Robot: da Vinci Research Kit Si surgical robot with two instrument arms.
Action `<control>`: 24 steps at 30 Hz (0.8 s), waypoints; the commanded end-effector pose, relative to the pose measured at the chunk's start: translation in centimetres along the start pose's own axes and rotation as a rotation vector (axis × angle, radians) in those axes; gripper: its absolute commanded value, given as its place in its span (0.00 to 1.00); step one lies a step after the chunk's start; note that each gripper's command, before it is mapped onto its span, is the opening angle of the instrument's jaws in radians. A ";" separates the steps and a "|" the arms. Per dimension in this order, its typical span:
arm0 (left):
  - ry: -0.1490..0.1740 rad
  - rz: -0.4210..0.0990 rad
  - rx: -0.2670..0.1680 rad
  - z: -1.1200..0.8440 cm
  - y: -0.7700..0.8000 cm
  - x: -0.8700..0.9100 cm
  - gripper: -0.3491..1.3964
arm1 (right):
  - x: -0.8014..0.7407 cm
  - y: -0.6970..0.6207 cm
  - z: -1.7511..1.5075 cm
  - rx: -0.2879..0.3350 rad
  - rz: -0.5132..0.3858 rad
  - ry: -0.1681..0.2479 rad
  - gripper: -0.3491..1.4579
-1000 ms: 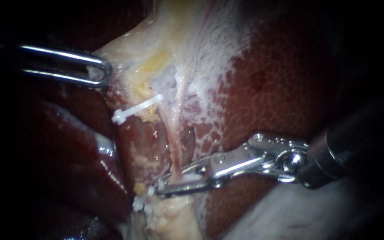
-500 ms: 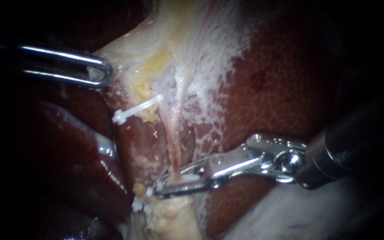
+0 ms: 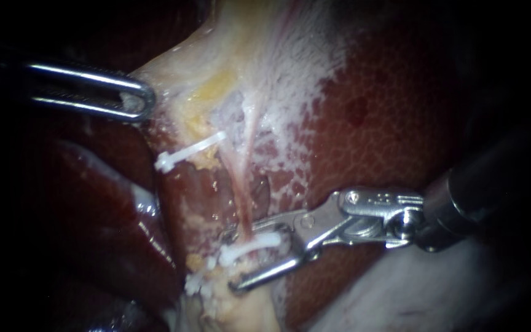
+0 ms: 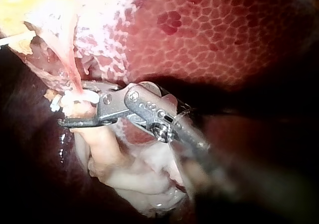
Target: Going back first clip right tube
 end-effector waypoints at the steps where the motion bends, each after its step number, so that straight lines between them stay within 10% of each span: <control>1: 0.000 0.000 0.000 0.00 0.00 0.00 0.00 | 0.00 0.01 0.01 -0.022 -0.022 0.002 0.52; 24: -0.002 0.006 -0.003 0.05 0.04 0.10 0.00 | 0.11 -0.17 -0.57 -0.089 -0.047 0.020 0.52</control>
